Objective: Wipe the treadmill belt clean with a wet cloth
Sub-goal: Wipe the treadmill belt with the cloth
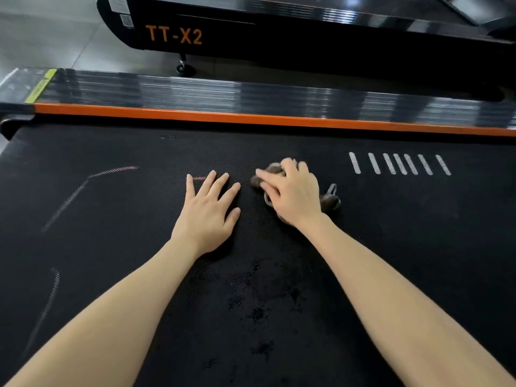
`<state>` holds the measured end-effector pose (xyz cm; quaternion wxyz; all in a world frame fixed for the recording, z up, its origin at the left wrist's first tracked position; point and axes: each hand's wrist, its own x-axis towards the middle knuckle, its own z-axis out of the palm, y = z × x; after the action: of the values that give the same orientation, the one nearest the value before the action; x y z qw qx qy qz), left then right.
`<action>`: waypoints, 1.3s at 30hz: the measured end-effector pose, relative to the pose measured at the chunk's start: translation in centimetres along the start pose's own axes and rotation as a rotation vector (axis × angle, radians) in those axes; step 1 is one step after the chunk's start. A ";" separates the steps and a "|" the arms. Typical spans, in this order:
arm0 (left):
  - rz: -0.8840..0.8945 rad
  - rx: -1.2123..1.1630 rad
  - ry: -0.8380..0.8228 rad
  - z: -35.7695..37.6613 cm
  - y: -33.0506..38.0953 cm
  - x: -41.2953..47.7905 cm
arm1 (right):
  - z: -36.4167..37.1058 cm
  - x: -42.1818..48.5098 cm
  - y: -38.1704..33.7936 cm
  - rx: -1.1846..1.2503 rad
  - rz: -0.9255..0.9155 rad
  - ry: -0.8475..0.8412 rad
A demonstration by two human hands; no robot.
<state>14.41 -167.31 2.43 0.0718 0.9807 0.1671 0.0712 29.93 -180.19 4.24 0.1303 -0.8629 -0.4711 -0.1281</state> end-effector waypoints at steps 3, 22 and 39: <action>-0.006 -0.003 -0.001 -0.1 0.0 -0.1 | 0.6 0.0 -1.1 0.011 0.057 0.052; 0.014 -0.027 0.011 -0.1 -0.1 0.0 | -0.1 2.6 2.2 -0.225 -0.194 0.030; 0.011 -0.030 0.011 0.1 0.0 0.1 | 2.1 9.4 4.3 -0.150 0.311 -0.004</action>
<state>14.51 -167.33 2.39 0.0851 0.9800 0.1613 0.0797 38.74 -174.37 5.03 0.0831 -0.9330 -0.3211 -0.1393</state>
